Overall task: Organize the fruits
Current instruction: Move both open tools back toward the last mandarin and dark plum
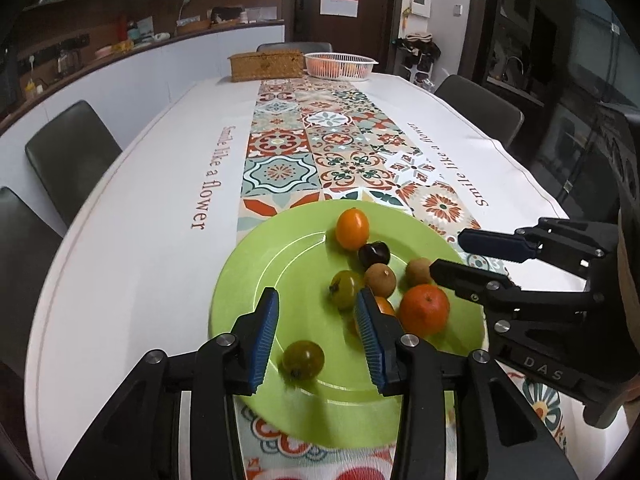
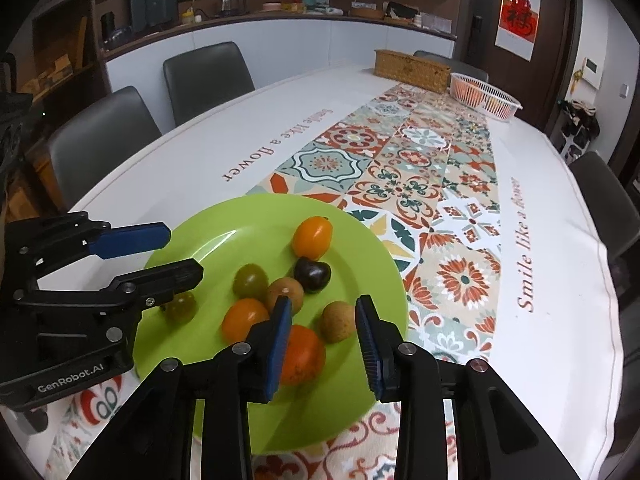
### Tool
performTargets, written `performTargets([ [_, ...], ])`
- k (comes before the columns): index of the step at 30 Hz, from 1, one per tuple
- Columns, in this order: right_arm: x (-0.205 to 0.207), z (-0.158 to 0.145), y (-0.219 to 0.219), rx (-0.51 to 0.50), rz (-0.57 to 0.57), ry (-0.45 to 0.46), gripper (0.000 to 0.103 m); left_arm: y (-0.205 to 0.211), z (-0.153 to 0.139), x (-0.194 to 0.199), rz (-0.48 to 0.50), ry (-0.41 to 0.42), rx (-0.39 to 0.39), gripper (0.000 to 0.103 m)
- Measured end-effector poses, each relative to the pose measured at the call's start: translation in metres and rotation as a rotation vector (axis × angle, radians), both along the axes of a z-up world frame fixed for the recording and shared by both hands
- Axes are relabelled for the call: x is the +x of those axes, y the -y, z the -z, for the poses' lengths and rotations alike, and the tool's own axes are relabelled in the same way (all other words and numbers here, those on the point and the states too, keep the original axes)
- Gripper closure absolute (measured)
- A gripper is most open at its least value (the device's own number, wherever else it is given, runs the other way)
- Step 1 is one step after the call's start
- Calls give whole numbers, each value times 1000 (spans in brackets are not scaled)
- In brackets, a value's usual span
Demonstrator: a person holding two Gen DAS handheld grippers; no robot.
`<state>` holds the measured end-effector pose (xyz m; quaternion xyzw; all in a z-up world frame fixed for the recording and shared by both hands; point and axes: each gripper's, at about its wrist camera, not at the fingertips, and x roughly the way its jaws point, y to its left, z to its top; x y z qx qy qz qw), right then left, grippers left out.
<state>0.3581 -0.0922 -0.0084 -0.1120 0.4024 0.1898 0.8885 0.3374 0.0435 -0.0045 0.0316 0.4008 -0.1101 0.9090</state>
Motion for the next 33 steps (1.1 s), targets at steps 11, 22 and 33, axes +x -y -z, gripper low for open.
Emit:
performTargets([
  [11, -51, -47, 20, 20, 31, 101, 69, 10, -47, -48, 17, 89, 2, 58],
  [22, -111, -81, 43, 83, 47, 167, 66, 23, -77, -108, 38, 174, -18, 48],
  [33, -164, -85, 69, 108, 83, 220, 44, 48, -81, -156, 49, 210, 3, 35],
])
